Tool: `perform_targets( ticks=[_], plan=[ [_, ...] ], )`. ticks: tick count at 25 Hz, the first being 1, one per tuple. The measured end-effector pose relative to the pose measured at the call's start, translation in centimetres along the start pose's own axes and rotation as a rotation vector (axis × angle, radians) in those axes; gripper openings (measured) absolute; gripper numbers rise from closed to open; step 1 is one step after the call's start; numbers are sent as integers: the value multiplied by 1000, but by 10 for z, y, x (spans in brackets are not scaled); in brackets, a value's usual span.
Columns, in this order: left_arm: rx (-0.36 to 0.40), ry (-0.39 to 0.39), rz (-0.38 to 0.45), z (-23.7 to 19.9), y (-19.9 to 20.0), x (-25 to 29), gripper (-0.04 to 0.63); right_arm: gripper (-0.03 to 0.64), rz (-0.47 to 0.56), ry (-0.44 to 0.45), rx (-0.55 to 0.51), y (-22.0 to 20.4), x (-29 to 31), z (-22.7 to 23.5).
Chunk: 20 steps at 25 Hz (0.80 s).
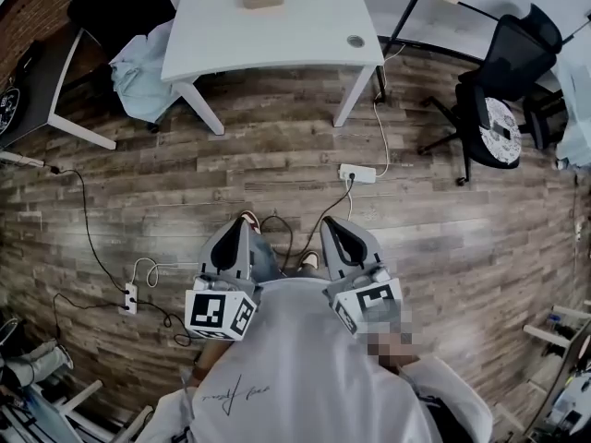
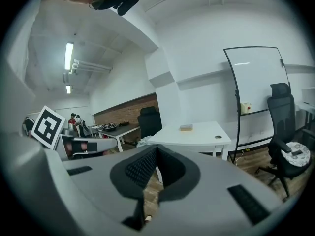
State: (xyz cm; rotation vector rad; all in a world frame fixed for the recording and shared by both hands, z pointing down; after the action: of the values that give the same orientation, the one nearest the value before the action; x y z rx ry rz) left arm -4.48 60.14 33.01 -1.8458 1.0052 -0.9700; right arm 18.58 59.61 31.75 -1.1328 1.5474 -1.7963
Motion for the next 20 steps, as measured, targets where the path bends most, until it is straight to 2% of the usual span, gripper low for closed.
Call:
perform_targets(
  ticks=[8,20],
  plan=[
    [-4,-107,-5,-57,44,35,8,11,-13,-17,-26,32,76,-13],
    [22,-156,-20,-146,91,70,8,11,-7,-41,-61,72,178,-53]
  ],
)
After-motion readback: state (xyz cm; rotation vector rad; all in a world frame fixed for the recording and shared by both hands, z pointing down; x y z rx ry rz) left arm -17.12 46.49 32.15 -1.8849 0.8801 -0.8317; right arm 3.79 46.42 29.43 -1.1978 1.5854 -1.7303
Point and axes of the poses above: the fingertips, and each gripper's own axes: x forward along the fingers, z to its right, y out of its top, the point moved 10 cm from there along -x, backward along the fingers, and after that the axes turned 9 degrees about -x, right-handed, at the moved point
